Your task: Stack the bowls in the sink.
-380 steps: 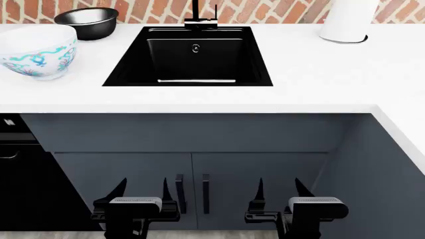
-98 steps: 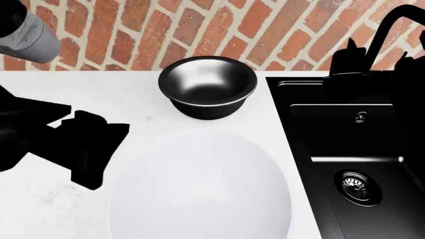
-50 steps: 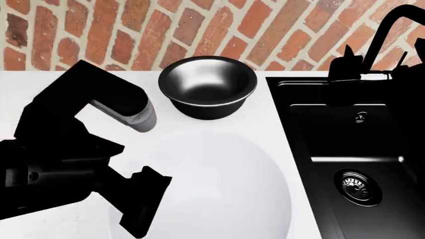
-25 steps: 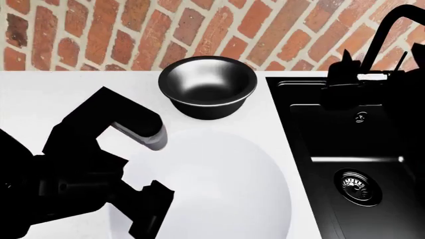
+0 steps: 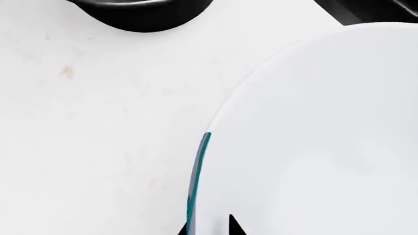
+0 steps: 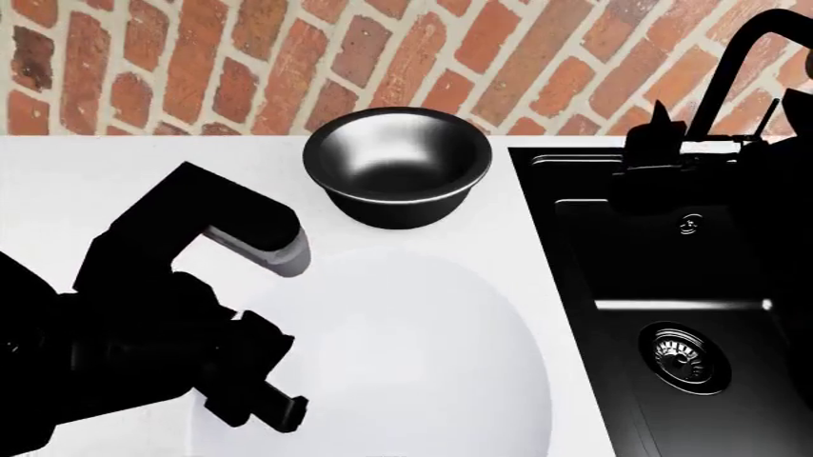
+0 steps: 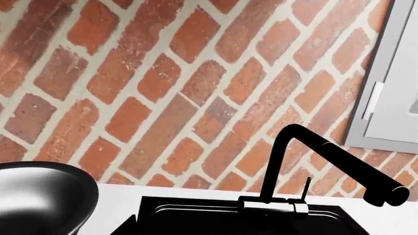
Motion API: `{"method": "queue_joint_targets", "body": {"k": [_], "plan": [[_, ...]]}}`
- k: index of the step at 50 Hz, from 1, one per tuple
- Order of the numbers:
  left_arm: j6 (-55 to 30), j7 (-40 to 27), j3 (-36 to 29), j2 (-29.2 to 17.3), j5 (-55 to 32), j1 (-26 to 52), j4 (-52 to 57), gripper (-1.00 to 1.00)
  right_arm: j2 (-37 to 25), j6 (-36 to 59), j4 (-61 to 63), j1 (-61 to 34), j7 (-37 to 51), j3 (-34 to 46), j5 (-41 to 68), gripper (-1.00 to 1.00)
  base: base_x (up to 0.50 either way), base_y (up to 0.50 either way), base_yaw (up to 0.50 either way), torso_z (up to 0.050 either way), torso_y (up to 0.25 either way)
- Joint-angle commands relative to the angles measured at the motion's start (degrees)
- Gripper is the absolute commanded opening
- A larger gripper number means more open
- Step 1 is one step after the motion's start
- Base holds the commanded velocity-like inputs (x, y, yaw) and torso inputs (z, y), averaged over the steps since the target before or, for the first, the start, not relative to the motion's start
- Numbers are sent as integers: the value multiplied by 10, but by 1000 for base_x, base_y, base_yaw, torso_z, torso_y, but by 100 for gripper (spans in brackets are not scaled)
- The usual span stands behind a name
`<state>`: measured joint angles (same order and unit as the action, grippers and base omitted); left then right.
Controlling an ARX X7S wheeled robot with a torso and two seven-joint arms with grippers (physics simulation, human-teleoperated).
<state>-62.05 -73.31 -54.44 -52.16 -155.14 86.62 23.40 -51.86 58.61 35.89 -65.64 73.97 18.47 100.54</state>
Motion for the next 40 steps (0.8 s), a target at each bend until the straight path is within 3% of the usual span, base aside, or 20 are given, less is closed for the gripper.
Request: {"method": "queue_joint_targets", "body": {"k": [1, 22, 40], "plan": [[8, 0, 6, -11, 5, 10, -6, -100, -3, -6, 1, 10, -6, -1, -9, 100, 0, 0, 0, 0, 0], [32, -27, 55, -104, 2, 77, -24, -100, 2, -19, -1, -3, 4, -1, 6, 100, 0, 0, 0, 0, 0], [59, -62, 98, -162, -17, 156, -53, -100, 52, -22, -29, -34, -12, 24, -3, 100, 0, 0, 0, 0, 0]]}}
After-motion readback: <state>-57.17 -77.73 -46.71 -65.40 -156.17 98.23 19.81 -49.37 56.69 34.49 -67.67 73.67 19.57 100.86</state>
